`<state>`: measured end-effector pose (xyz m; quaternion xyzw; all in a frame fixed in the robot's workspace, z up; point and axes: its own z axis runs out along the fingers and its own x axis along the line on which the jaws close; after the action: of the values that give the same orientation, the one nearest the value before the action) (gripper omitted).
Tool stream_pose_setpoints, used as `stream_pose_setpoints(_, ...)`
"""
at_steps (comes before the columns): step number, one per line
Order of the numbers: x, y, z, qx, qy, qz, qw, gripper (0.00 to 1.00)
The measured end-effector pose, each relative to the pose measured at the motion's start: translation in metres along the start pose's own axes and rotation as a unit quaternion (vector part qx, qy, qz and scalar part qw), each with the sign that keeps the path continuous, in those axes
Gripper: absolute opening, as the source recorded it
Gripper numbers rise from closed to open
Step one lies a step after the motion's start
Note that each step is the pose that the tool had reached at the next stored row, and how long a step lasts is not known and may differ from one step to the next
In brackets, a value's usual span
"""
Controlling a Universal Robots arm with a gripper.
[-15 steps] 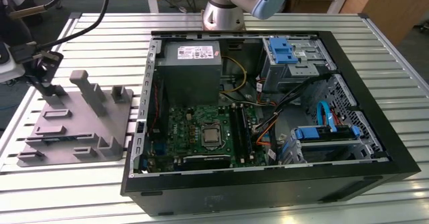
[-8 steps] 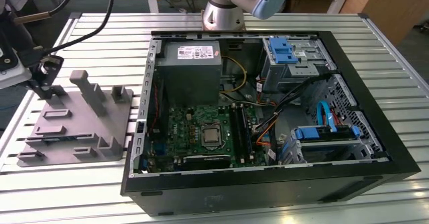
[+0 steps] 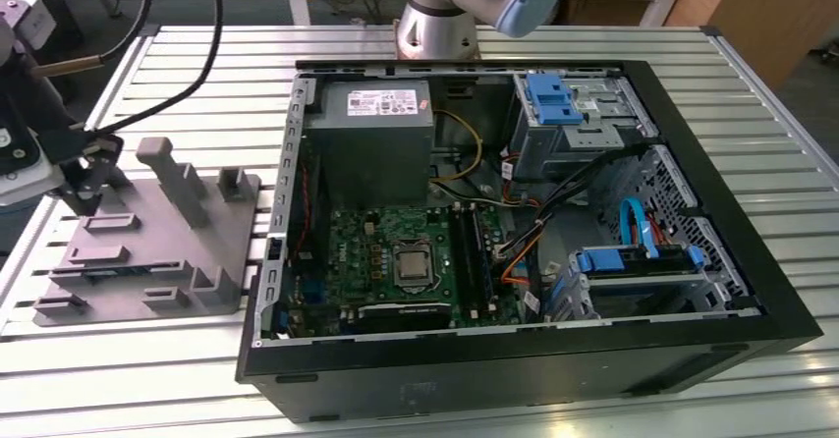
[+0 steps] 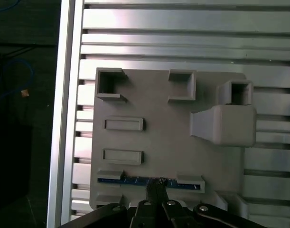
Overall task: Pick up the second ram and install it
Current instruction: 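Reach for the second ram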
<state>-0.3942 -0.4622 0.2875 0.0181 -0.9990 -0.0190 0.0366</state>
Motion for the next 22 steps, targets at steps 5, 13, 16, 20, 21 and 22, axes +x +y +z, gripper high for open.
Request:
stream_pose_setpoints(5, -0.0008, -0.0045, 0.0087, 0.0003, 0.0018, -0.004, 1.0, 0.1)
stream_pose_setpoints(13, -0.0029, -0.0091, 0.0231, 0.0003, 0.0038, -0.005, 1.0, 0.1)
stream_pose_setpoints(16, -0.0033, -0.0106, 0.0282, 0.0003, 0.0042, -0.005, 1.0, 0.1)
stream_pose_setpoints(20, -0.004, -0.0124, 0.0348, 0.0003, 0.0049, -0.005, 1.0, 0.1)
stream_pose_setpoints(21, -0.0041, -0.0127, 0.0365, 0.0003, 0.005, -0.005, 1.0, 0.1)
stream_pose_setpoints(22, -0.0043, -0.0131, 0.0381, 0.0003, 0.0052, -0.005, 1.0, 0.1)
